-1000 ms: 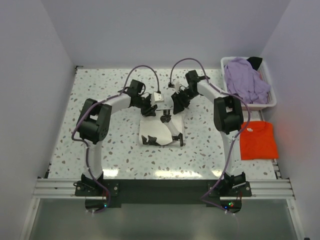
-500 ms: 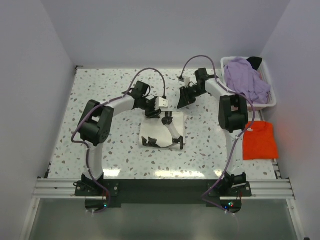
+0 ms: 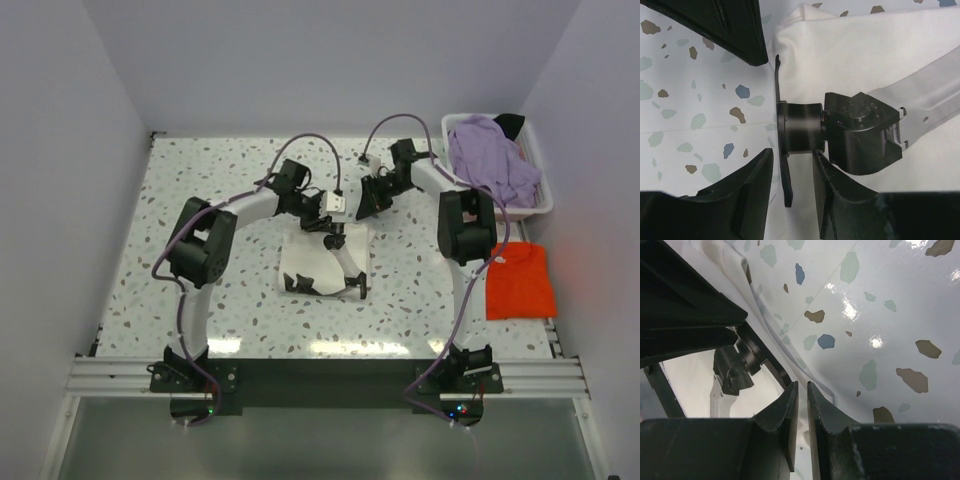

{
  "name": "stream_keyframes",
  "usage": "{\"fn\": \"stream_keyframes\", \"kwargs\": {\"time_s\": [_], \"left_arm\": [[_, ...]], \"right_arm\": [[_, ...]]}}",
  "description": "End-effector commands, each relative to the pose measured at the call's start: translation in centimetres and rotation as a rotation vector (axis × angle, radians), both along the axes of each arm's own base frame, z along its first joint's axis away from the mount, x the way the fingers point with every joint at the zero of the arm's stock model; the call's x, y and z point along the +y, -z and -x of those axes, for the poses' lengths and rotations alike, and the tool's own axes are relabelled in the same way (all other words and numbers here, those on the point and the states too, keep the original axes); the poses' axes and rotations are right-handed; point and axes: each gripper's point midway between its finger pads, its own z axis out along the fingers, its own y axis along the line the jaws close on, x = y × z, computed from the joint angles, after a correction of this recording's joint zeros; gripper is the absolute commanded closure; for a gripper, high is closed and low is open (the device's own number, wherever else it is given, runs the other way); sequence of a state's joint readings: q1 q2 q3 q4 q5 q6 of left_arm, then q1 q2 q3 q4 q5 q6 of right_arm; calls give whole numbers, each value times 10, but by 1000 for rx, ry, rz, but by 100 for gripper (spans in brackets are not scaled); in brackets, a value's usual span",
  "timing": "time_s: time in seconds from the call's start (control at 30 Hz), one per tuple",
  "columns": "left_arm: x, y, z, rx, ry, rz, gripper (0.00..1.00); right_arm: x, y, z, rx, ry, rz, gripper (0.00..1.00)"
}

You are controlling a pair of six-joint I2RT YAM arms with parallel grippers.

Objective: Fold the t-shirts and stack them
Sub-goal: Fold the tshirt

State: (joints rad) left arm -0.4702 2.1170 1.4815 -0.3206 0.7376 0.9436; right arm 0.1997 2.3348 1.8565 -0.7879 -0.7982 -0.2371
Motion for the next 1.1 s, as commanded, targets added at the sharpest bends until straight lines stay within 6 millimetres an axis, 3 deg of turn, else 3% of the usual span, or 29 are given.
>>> {"fn": "stream_keyframes", "kwargs": {"time_s": [0.0,0.07,0.2,0.33,0.47,0.63,0.73,0.97,1.07], "left_arm": [[-15,-10,-8,-17,20,42,58],[-17,-9,-9,-20,22,41,63],[-18,-13,-6,-47,25,51,85],[-18,-29,4,-217,91,75,100],[-11,-34,29,-382,161,58,100],[-13,-47,29,-553,188,55,100],[-11,-42,35,-592,207,42,100],[-7,-42,43,-624,241,36,100],[-8,-46,45,-644,242,48,100]], "right_arm": [[2,-8,-9,-42,-6,-32,83],[3,-9,-9,-46,-9,-34,83],[4,-12,-10,-61,-19,-41,84],[8,-18,-13,-72,-24,-63,84],[18,-22,-13,-70,-32,-96,84],[43,-23,9,-71,-136,-119,84],[58,-21,25,-68,-206,-124,84],[74,1,56,18,-320,-110,84],[74,13,59,43,-331,-93,85]]}}
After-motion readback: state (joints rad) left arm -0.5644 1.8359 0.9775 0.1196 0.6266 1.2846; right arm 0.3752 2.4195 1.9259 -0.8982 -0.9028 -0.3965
